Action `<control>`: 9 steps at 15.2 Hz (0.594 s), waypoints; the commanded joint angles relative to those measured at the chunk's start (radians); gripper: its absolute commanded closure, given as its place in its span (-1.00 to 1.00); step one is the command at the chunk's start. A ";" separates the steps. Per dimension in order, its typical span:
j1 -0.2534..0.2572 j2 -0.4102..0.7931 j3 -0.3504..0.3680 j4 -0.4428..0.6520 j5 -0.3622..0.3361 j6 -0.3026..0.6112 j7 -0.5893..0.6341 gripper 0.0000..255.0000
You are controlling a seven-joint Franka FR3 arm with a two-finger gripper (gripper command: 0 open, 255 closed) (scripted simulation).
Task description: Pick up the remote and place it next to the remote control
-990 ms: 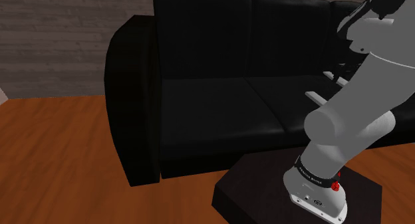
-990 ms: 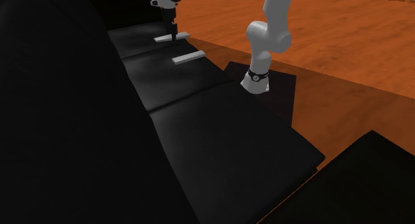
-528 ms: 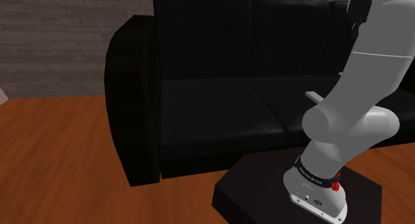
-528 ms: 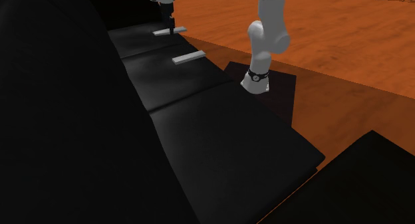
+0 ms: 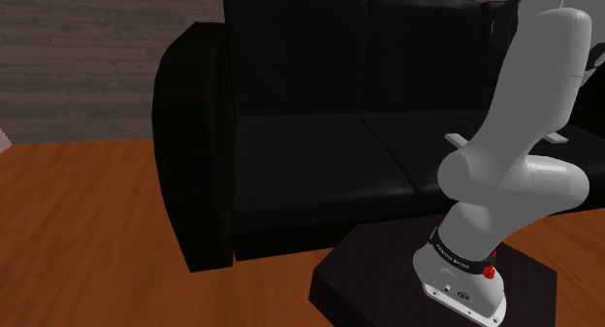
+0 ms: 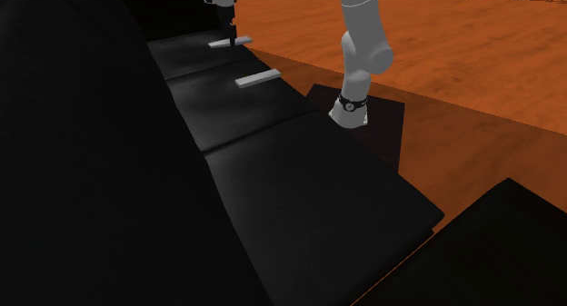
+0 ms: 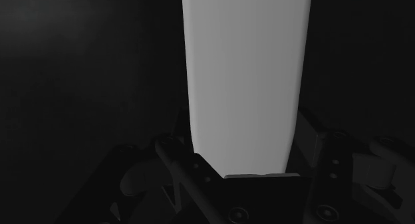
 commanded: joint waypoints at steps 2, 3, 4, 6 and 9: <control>-0.009 0.018 0.010 -0.019 0.019 0.032 -0.015 1.00; -0.011 0.024 0.014 -0.026 0.025 0.042 -0.019 1.00; -0.014 0.030 0.018 -0.032 0.031 0.053 -0.024 1.00; -0.019 0.043 0.026 -0.044 0.044 0.073 -0.032 1.00; -0.027 0.062 0.038 -0.059 0.064 0.102 -0.046 1.00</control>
